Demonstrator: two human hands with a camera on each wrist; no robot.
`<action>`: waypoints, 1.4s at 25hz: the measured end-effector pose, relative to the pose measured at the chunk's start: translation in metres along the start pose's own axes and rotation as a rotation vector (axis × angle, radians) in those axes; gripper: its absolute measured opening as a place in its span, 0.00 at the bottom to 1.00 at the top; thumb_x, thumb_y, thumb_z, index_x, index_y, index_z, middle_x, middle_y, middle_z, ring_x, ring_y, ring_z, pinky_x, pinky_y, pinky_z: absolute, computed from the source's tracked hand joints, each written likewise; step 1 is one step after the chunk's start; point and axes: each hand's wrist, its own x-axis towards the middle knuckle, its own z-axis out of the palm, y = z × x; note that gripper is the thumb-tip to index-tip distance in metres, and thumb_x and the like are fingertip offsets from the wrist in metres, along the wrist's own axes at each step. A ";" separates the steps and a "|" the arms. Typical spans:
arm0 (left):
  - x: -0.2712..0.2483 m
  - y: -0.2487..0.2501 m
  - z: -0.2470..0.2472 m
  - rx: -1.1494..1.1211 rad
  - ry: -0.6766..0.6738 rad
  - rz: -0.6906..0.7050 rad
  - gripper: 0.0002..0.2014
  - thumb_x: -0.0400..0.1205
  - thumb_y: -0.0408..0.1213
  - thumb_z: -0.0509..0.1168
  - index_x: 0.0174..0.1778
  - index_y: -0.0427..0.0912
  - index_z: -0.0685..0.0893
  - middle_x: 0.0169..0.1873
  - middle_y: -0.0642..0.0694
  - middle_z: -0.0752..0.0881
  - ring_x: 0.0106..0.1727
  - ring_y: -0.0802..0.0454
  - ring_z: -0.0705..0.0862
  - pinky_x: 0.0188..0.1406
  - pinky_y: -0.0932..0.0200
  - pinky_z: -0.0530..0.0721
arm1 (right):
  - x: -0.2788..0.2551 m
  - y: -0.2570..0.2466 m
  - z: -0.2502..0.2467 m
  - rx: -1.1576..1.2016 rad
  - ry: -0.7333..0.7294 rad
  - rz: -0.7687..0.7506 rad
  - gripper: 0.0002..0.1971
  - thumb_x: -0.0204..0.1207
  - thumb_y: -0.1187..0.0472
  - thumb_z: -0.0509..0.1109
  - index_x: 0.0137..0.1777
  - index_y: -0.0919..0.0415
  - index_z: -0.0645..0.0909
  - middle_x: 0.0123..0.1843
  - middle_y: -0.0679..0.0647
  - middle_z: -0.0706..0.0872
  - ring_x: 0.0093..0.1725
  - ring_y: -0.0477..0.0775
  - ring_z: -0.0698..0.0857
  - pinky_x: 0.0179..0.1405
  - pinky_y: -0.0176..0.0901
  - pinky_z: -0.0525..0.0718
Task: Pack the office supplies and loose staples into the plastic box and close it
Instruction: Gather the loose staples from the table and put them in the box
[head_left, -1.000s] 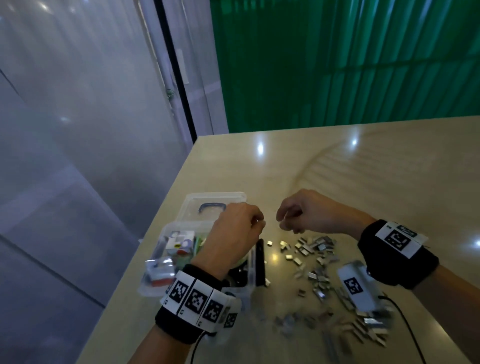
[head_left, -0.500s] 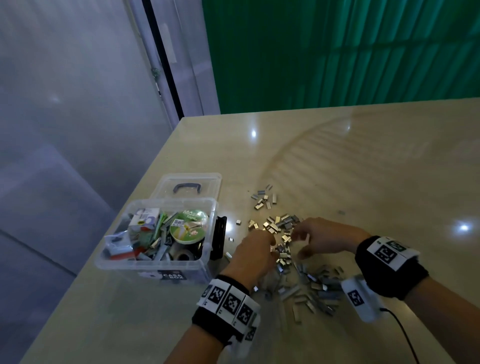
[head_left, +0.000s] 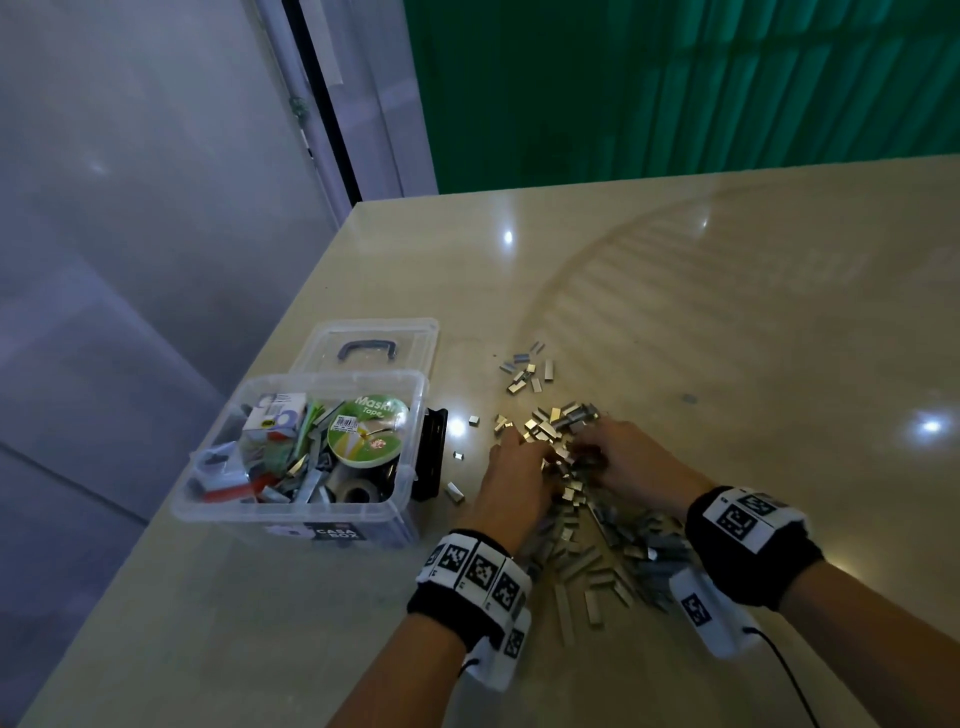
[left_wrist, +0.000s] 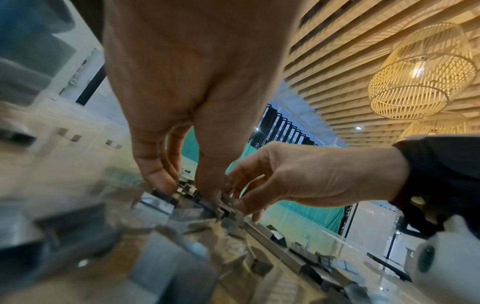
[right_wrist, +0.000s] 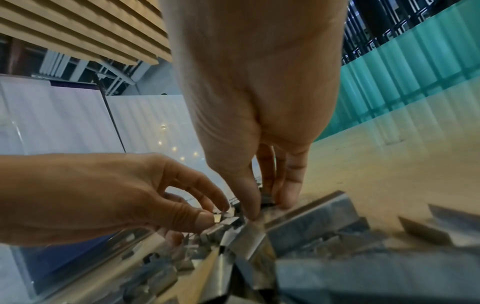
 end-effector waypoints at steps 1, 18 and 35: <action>0.002 -0.002 0.001 -0.004 0.007 0.003 0.13 0.80 0.36 0.71 0.60 0.48 0.87 0.60 0.45 0.73 0.61 0.44 0.78 0.64 0.50 0.81 | -0.002 0.000 -0.001 0.022 -0.003 0.002 0.11 0.78 0.62 0.74 0.59 0.57 0.86 0.58 0.53 0.84 0.56 0.51 0.82 0.55 0.43 0.80; 0.063 0.009 -0.006 0.177 0.049 0.032 0.14 0.84 0.36 0.65 0.65 0.46 0.85 0.65 0.43 0.79 0.67 0.40 0.75 0.65 0.45 0.78 | 0.041 0.023 -0.035 0.045 0.093 0.145 0.23 0.78 0.57 0.76 0.73 0.60 0.80 0.65 0.57 0.82 0.56 0.53 0.78 0.51 0.39 0.72; 0.068 -0.002 -0.008 -0.010 0.029 -0.037 0.08 0.79 0.39 0.74 0.53 0.43 0.92 0.46 0.43 0.89 0.47 0.48 0.87 0.52 0.51 0.88 | 0.036 0.025 -0.024 0.125 0.087 0.074 0.04 0.76 0.66 0.76 0.49 0.59 0.90 0.42 0.46 0.83 0.41 0.40 0.79 0.35 0.27 0.70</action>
